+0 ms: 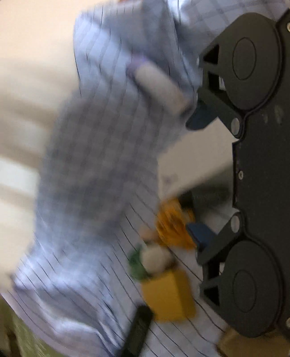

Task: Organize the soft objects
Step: 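Withdraw both grippers from the basket back over the remaining objects, then grasp the green-and-white plush with the left gripper while the right gripper approaches the beige tape roll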

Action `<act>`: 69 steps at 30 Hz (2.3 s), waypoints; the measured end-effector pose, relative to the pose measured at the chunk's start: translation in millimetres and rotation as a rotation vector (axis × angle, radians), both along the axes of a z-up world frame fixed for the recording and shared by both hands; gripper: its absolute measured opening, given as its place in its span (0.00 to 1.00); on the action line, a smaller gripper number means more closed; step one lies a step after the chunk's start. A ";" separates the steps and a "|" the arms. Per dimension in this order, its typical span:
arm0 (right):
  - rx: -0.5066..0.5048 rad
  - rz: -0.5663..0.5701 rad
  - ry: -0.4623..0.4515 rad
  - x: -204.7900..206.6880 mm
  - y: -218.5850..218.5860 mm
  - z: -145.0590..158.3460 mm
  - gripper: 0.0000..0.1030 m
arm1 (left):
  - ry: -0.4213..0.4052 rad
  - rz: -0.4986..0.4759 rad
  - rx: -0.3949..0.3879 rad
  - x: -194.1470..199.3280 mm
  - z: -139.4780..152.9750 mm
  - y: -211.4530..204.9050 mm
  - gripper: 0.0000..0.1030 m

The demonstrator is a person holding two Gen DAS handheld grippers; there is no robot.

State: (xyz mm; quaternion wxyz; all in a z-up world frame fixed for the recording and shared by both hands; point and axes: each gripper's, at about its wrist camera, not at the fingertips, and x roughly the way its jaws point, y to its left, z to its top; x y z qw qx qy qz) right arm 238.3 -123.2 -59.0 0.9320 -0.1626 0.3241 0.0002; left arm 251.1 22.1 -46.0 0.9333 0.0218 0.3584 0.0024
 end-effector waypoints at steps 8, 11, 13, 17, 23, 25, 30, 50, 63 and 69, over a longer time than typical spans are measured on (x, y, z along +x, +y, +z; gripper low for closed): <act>0.097 0.039 0.158 32.9 8.5 -25.6 0.65 | 0.031 0.026 -0.004 0.1 -4.4 6.9 0.96; 0.127 0.033 0.204 50.4 10.8 -36.4 0.66 | 0.043 0.044 -0.008 1.9 -5.6 12.2 0.96; 0.114 0.013 0.219 52.8 13.6 -40.7 0.68 | 0.054 0.054 -0.011 3.5 -7.3 15.2 0.96; 0.211 0.057 0.275 56.2 7.2 -45.1 0.72 | 0.062 0.052 0.002 5.7 -10.1 15.6 0.96; 0.356 0.058 0.288 52.7 -13.3 -34.8 0.65 | 0.073 0.031 0.010 15.8 -13.4 11.6 0.96; 0.325 0.023 0.274 54.3 -16.3 -37.2 0.65 | 0.076 0.009 0.015 21.3 -13.2 6.8 0.96; 0.344 -0.008 0.274 53.1 -24.0 -38.3 0.65 | 0.057 -0.097 0.069 37.2 -11.8 -15.4 0.96; 0.361 -0.027 0.268 50.1 -27.0 -34.1 0.67 | 0.187 -0.329 0.071 101.0 -54.2 -54.5 0.73; 0.354 -0.015 0.230 88.9 -17.7 -19.8 0.69 | 0.208 -0.159 -0.059 139.7 -46.9 -6.3 0.59; 0.345 -0.015 0.253 144.5 6.6 -25.6 0.70 | 0.231 -0.135 -0.087 145.5 -51.1 -0.3 0.62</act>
